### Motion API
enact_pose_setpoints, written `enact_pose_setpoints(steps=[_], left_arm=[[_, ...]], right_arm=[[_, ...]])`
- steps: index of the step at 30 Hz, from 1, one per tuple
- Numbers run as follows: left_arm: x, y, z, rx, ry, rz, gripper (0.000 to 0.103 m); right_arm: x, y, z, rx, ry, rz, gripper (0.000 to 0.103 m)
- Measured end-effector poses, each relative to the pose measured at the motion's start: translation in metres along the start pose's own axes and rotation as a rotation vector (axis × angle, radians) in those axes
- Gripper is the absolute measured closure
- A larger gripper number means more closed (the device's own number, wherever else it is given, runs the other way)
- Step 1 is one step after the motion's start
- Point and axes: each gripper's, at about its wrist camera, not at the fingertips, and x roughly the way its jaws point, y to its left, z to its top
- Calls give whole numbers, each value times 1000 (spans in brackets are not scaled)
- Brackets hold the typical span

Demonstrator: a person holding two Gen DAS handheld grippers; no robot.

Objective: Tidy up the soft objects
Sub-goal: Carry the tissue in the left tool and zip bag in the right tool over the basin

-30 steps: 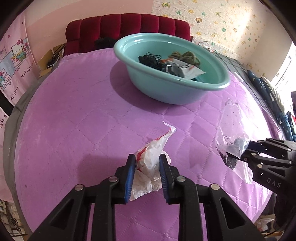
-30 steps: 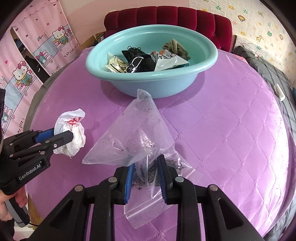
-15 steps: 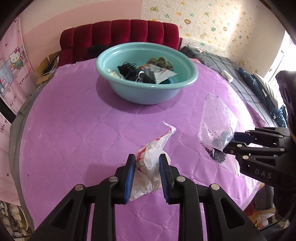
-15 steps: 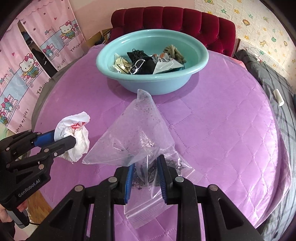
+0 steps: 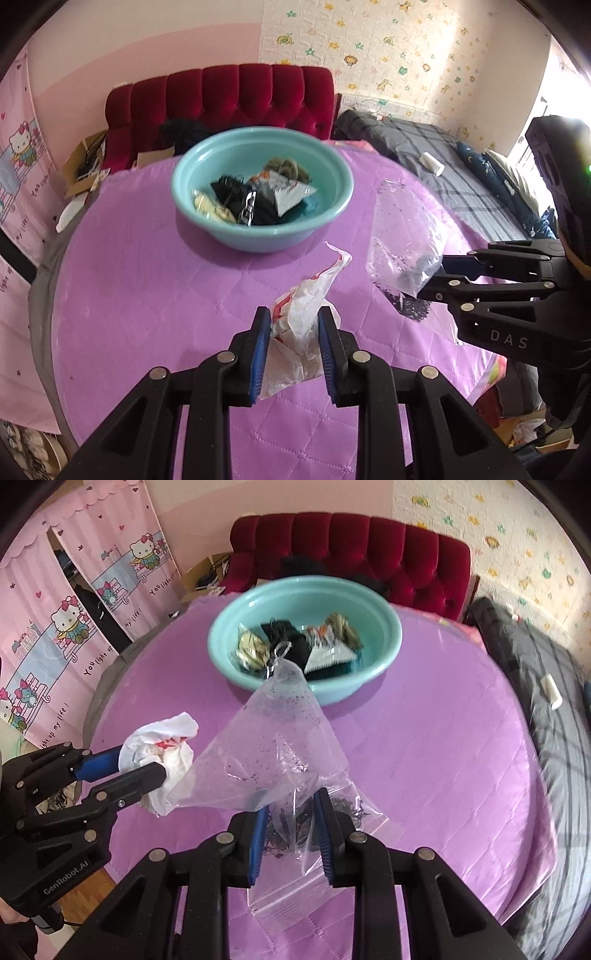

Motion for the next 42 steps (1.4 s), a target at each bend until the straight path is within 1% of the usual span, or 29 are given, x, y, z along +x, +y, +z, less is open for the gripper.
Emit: enact_pose_setpoints(steps=[5,12,19,23,30,32,34,42], left_arm=[[-7,-2,21,10,-27,-12,75],[-1,2,47,32,-43,-6,75],[17,15,80,37,-44,0,75],[34,25,98,37,-39,2,75],[68,41,120,32,-15,5,75],[80,45,125,36,6,6,75],[90,50,130,39,7,8,75],[134,68,144,32,27,50,75]], right_arm=[[-14,-3,20,-4,-30,19,77],[-18,-10,50,-6,-58,18,77],[-6,-19,87,-1,-60,19,77],[11,-23,109,5,-52,16,77],[46,-34,146,19,-42,21,76],[58,-36,155,24,-40,23,76],[73,-39,165,39,-29,36,76],[122,-49,188,77,-4,51,76]])
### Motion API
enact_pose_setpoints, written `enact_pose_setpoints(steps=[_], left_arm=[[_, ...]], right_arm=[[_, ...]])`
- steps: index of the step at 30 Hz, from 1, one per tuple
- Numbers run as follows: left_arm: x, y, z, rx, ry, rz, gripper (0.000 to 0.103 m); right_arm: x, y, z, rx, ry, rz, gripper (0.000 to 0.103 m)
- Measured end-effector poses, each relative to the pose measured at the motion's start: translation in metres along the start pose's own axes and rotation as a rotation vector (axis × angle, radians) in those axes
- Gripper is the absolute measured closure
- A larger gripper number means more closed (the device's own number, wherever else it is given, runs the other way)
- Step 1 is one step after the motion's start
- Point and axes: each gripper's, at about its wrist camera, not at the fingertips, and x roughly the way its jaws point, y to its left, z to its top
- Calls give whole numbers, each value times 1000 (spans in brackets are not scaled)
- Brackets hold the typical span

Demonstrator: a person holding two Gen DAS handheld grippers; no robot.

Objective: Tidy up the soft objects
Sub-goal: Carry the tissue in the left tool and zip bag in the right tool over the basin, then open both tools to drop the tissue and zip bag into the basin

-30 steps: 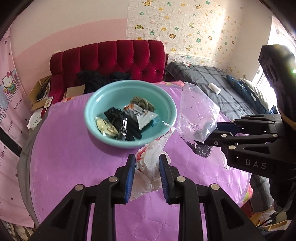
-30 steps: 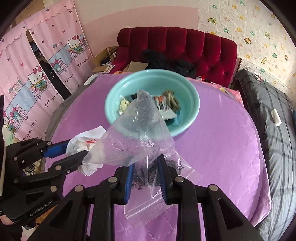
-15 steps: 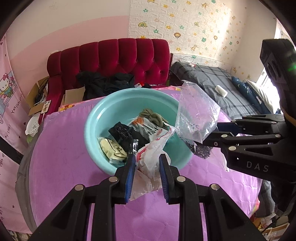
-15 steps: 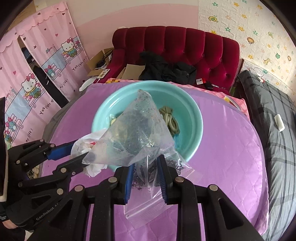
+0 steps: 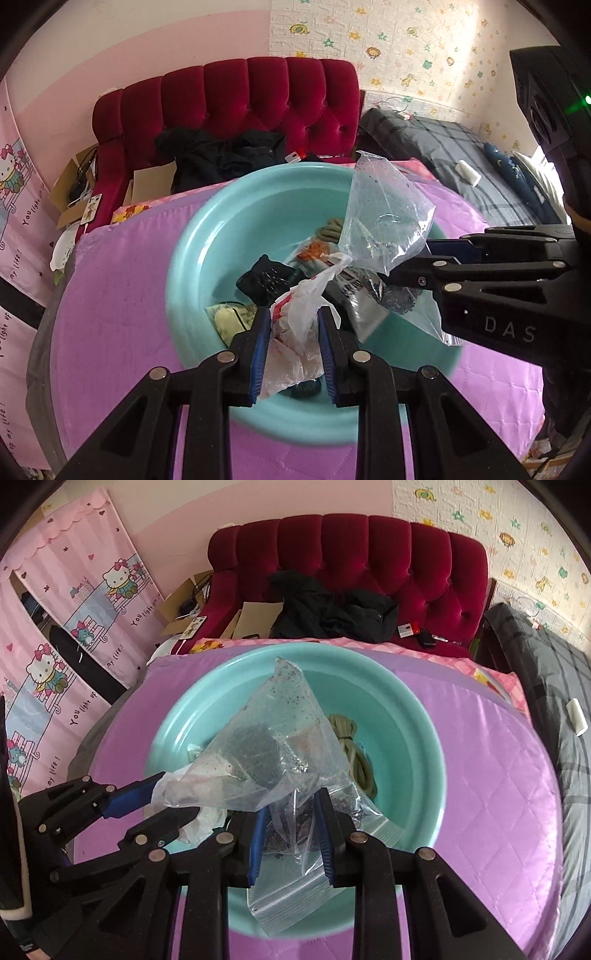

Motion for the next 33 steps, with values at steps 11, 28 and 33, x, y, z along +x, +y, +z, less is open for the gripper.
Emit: enact_pose_setpoints(steps=[11,28,33], left_arm=[[46,8,7,-19,40,24,74],[62,3,11,-10,55,52,67],[56,1,12,-15,39,84,15]], right_arm=[[54,-10,21,13,43,-19,75],[78,-24,24,48,81,-5,70],[58,-21,24,55,29,4,54]])
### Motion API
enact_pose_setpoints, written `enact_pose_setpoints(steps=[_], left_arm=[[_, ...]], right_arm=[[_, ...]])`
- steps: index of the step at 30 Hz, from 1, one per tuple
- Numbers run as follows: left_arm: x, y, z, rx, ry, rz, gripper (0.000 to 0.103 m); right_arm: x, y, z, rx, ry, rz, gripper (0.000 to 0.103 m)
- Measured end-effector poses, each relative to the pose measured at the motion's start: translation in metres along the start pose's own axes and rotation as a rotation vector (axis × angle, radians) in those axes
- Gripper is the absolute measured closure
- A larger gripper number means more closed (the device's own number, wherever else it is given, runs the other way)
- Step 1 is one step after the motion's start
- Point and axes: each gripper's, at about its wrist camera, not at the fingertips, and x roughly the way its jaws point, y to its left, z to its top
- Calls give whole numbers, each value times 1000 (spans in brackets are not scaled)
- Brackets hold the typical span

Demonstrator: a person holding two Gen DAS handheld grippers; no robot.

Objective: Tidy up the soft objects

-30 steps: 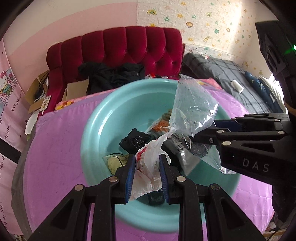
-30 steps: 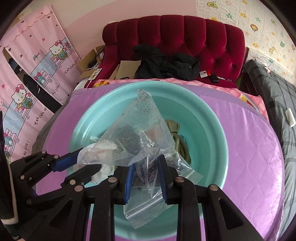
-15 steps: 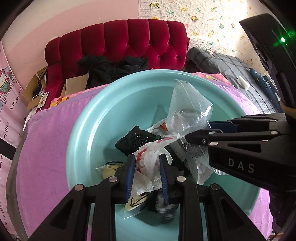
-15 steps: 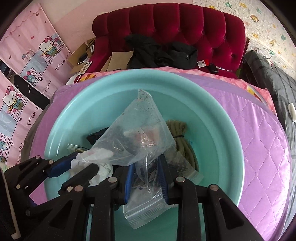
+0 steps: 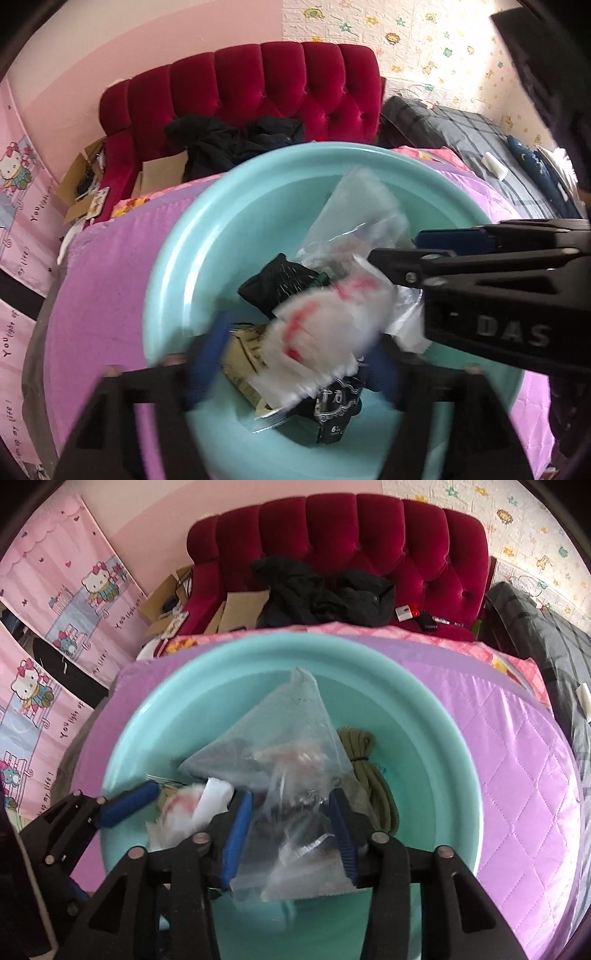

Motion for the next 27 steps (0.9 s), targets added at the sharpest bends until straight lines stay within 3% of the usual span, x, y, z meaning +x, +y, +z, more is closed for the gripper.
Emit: enact_pose_setpoints(steps=[1,3,5,8,18,27], left_arm=[[-2,0,0,-5,-8,15,8],[-6,3,-1,-13,-26,39,1],[-9,4,-2,-26,-32,56,0],[-16,4,-5,-38,-40,60,0],[-52,-4,-22,-58,-36,68,0],[-103,-16,-40,-52,-83,121,0]], right_arm=[[-5,2,0,-4,-13,-5,52],[-15,5,0,-8,-40,-24,23],[-23,7,0,-1,-59,-27,9],[-33,7,-3,10,-76,-50,0],[-69,10,-29,-2,-102,-97,0],[-121,20,-57,-17,-138,-128,0]])
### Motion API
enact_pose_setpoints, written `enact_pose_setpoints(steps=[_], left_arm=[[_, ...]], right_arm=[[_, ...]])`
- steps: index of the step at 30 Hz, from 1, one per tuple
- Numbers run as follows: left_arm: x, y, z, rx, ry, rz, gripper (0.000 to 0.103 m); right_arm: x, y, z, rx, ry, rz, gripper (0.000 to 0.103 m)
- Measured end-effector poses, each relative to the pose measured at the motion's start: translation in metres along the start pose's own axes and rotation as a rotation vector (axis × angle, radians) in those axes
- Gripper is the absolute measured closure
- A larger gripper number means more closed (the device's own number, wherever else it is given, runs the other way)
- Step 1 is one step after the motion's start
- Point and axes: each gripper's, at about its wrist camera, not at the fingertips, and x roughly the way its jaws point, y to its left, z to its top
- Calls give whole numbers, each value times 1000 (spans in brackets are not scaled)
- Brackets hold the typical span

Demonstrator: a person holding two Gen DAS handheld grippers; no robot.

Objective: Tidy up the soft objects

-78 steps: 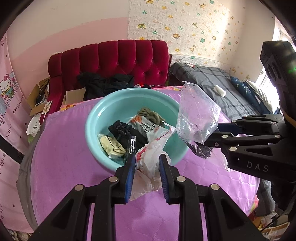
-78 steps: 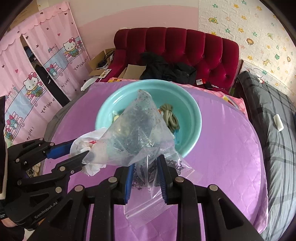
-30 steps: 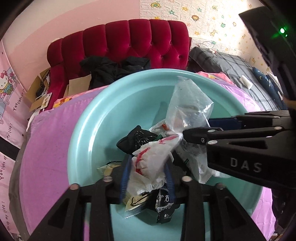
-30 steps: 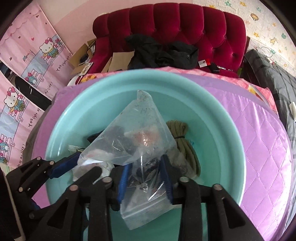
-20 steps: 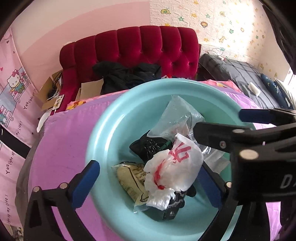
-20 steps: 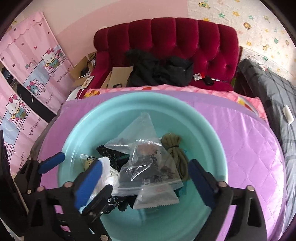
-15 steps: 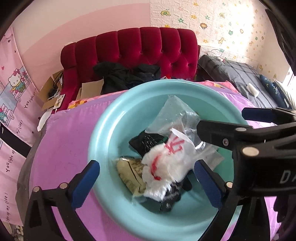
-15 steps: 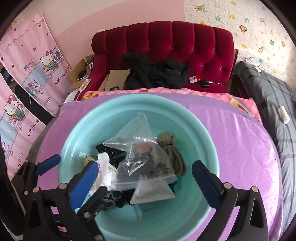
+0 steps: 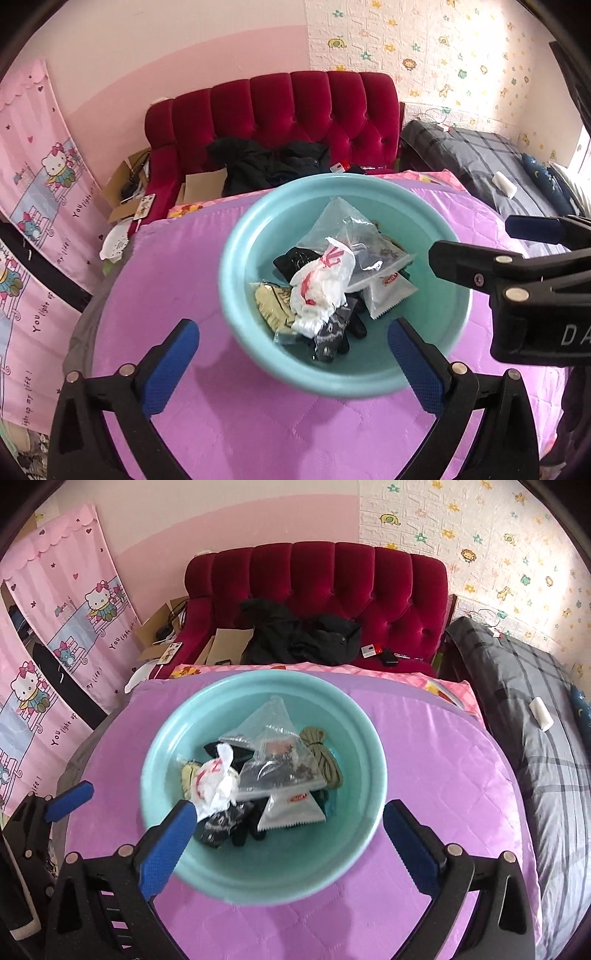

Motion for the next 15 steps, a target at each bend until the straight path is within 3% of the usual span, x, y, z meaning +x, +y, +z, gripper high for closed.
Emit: enact_pose_setpoints(steps=[15], left_arm=[[-63,-13,-32,-22,-62,14,0]], right_arm=[[-65,5,-42,-18,-41,-6,0]])
